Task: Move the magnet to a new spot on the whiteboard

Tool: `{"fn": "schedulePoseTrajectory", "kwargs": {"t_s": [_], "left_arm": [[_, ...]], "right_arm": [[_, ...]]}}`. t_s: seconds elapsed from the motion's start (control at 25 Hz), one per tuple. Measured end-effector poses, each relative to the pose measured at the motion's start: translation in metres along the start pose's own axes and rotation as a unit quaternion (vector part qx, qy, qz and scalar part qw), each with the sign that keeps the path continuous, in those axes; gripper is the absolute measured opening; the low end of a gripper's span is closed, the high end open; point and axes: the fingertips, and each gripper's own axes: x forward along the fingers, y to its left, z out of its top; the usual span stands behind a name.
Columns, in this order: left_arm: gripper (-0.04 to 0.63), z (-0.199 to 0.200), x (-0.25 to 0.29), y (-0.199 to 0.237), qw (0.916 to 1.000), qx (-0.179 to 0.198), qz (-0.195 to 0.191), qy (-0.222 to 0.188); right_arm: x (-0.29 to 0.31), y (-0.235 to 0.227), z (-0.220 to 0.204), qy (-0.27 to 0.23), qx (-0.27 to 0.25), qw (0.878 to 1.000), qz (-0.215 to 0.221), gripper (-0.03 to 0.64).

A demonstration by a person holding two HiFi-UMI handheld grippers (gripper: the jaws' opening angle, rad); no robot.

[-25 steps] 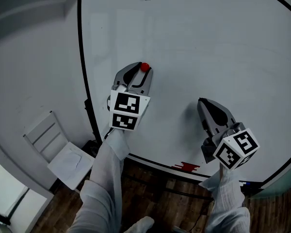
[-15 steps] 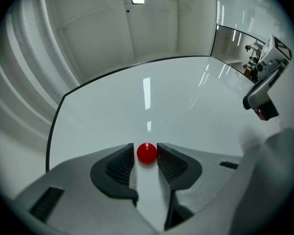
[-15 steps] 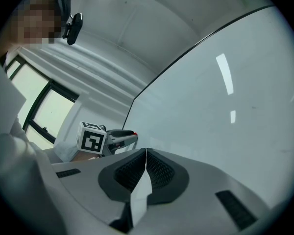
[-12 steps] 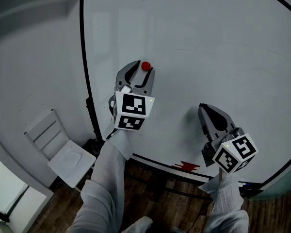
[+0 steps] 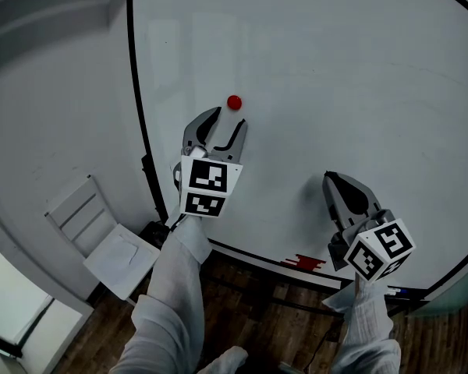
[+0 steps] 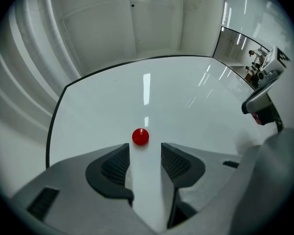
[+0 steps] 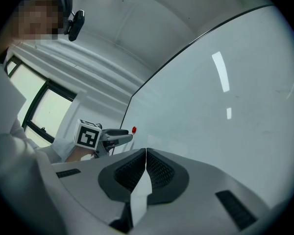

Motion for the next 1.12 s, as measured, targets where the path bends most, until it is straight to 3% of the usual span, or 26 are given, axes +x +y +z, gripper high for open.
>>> {"fn": "schedulePoseTrajectory", "kwargs": {"t_s": [0.36, 0.8, 1.12], "left_arm": [[0.195, -0.028, -0.033, -0.014, 0.9986, -0.044, -0.016, 0.025], [0.195, -0.045, -0.076, -0.064, 0.9938, -0.098, -0.032, 0.042], [0.193, -0.053, -0.084, -0.107, 0.9890, -0.136, -0.041, 0.041]], "right_arm": [[-0.024, 0.002, -0.016, 0.013, -0.028, 0.999, -0.015, 0.028], [-0.090, -0.012, -0.039, 0.027, -0.008, 0.999, -0.040, 0.028], [-0.130, -0.036, -0.062, 0.048, 0.038, 0.996, -0.060, 0.028]]}}
